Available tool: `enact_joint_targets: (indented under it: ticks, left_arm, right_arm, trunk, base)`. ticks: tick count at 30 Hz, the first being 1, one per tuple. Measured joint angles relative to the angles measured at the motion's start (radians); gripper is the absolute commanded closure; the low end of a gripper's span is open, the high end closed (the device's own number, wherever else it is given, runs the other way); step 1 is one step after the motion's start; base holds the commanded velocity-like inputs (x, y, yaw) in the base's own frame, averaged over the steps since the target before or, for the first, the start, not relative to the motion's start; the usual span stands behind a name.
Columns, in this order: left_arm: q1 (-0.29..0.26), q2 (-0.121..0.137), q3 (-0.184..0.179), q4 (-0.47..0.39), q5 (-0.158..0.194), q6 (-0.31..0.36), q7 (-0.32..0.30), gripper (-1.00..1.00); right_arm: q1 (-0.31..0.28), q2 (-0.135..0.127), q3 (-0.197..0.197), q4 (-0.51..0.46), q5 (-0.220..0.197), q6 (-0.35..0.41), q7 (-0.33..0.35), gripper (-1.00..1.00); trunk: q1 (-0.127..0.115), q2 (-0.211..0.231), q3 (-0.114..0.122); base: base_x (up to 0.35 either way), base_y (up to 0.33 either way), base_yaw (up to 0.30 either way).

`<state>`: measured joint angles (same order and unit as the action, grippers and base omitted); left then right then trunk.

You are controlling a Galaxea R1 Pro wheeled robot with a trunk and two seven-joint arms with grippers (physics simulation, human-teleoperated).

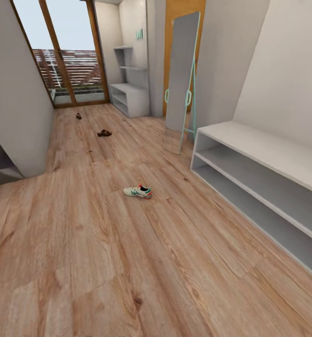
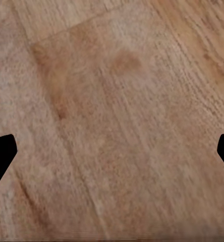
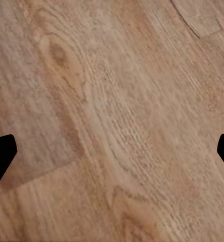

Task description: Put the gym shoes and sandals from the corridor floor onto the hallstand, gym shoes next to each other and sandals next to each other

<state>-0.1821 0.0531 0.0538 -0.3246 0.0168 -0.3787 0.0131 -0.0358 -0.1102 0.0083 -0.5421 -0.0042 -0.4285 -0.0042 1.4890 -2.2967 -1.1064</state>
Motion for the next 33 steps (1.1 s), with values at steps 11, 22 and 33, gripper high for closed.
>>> enact_joint_targets:
  ticks: [11,22,33]
  left_arm:
    - [0.000,-0.001,0.005,0.000,0.008,-0.002,0.001,-1.00]
    - [0.000,-0.001,0.006,0.000,0.008,-0.002,0.001,-1.00]
    - [0.000,0.000,0.006,0.000,0.008,-0.002,0.001,-1.00]
  right_arm:
    - [0.000,0.000,0.000,-0.002,0.000,-0.002,0.001,-1.00]
    - [0.000,-0.003,0.002,-0.003,0.001,-0.003,0.005,-1.00]
    - [0.000,-0.003,0.001,-0.003,0.001,-0.003,0.006,-1.00]
  trunk:
    - [0.000,0.000,-0.001]
    - [-0.001,0.000,-0.001]
    - [-0.001,0.000,-0.001]
  base:
    - [0.234,0.083,0.168]
    - [0.297,0.131,0.010]
    - [0.300,0.134,0.000]
